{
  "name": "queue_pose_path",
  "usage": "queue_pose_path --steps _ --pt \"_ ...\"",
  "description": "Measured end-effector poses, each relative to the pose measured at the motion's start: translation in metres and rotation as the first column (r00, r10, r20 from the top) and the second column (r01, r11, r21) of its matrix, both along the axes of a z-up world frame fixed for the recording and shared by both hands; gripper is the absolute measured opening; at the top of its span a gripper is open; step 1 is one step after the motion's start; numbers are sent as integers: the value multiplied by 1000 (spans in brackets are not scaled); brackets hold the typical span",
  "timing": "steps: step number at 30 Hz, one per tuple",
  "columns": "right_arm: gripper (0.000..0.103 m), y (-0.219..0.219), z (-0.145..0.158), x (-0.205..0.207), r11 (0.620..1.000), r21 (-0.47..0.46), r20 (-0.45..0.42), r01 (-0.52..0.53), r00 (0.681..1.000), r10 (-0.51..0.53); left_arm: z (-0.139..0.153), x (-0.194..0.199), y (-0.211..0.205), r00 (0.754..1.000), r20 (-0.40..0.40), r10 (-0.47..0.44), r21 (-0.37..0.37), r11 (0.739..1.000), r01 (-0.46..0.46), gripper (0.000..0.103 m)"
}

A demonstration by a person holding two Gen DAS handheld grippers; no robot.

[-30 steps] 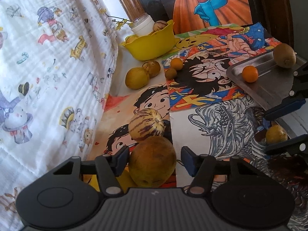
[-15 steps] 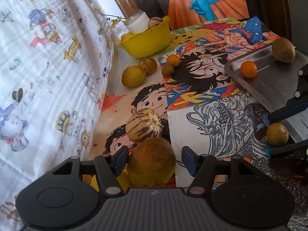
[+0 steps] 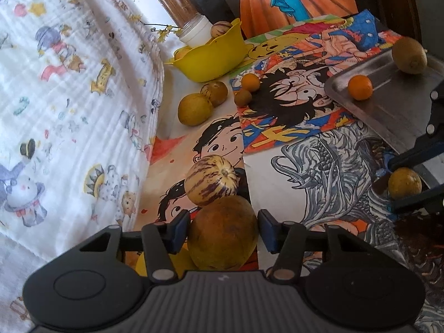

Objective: Organize fruits
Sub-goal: 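Lower the brown pear and small fruit onto the metal tray while both tools open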

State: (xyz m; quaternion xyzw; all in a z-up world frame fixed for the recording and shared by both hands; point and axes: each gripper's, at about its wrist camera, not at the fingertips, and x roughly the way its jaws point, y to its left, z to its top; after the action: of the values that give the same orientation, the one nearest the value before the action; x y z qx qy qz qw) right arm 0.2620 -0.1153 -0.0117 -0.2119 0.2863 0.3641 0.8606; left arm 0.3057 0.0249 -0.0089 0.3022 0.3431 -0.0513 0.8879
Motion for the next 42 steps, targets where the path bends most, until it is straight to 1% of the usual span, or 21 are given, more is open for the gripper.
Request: queue_pose_path --steps 3,9,13,18,20,22,25,28,33,37,42 --pt "28 -1 0 1 1000 8 -1 1 1000 -1 1 0 -2 1000 -6 17 1 1000 -17 57" --pt "28 -4 2 2 999 35 3 11 1000 -11 6 -4 -2 999 -35 30 -51 998 -32 57" --pt "28 -8 3 4 998 53 5 25 1000 -25 13 -12 -4 999 -49 23 -99 995 -28 57" --pt "28 -18 9 0 995 92 5 41 999 -42 23 -20 -6 997 -71 35 -196 979 -48 57" --pt "28 -25 12 -2 993 107 7 52 999 -53 27 -22 -5 996 -75 51 -247 967 -68 57" --pt "28 -34 16 -3 990 125 9 68 998 -70 31 -26 -6 996 -56 66 -308 948 -80 57" --pt "28 -51 22 -5 984 149 20 99 994 -103 38 -31 -10 998 -10 64 -396 916 -63 57" --pt "28 -72 26 -6 976 161 38 145 988 -153 43 -31 -19 998 3 56 -469 882 -48 57" --pt "28 -107 26 -2 959 166 43 229 970 -240 43 -27 -44 1000 5 20 -537 843 -14 57" --pt "28 -133 21 2 940 167 34 297 951 -307 37 -20 -67 1000 -15 -5 -583 812 -4 57" --pt "28 -156 10 7 920 170 9 354 933 -361 27 -11 -91 998 -48 -30 -609 793 -5 57"
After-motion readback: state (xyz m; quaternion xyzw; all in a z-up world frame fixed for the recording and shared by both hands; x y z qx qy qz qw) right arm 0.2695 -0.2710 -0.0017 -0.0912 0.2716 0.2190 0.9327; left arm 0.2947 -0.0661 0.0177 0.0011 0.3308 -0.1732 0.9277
